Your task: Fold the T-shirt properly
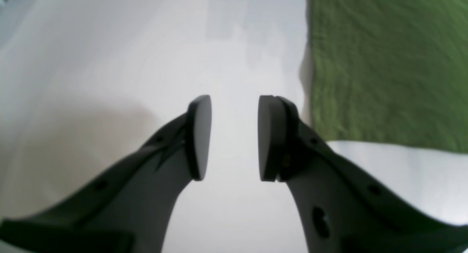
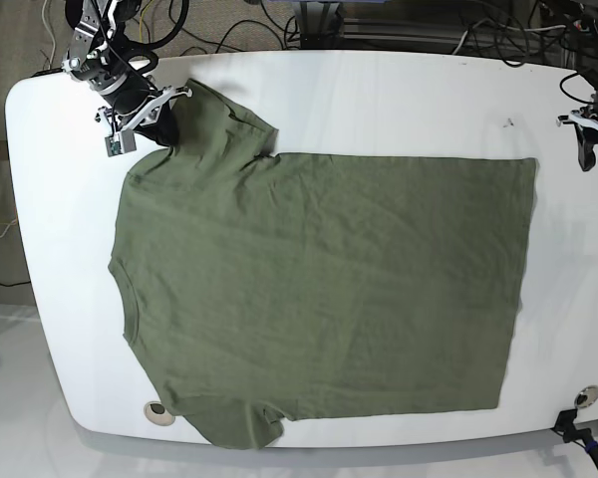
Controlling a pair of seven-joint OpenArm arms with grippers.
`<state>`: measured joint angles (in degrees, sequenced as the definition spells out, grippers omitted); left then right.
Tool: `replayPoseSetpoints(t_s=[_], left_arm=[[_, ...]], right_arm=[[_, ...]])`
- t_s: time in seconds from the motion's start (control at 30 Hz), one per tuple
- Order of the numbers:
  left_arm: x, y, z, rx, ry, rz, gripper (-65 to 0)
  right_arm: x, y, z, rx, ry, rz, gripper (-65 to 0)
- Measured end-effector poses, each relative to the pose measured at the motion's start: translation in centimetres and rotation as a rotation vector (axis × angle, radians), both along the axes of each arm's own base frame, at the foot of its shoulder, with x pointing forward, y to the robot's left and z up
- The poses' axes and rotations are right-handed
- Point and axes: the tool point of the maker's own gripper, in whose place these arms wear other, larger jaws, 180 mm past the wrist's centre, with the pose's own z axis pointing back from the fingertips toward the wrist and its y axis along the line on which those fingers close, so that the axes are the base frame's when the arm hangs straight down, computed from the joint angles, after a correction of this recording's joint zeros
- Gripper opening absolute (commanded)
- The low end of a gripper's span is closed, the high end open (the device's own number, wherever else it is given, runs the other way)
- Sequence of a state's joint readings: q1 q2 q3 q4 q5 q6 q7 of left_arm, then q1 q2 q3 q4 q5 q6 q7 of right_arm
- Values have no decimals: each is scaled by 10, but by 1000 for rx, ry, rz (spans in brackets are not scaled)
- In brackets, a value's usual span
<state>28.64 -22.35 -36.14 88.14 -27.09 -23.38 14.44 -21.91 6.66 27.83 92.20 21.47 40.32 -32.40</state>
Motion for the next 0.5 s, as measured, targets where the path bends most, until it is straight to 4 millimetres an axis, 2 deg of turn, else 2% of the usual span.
replayPoseSetpoints(t_s=[0.2, 0.37, 0.43, 0.5], left_arm=[[-1, 9, -17, -32, 28, 42, -440], [4, 13, -20, -45, 25, 61, -430], [2, 11, -23, -51, 35, 62, -435], [2, -1, -38, -59, 109, 27, -425]], right_arm=[[2, 9, 3, 9, 3, 30, -650], [1, 16, 2, 14, 7, 53, -650], [-1, 15, 2, 12, 11, 54, -650], [-4, 13, -2, 7, 26, 47, -650]])
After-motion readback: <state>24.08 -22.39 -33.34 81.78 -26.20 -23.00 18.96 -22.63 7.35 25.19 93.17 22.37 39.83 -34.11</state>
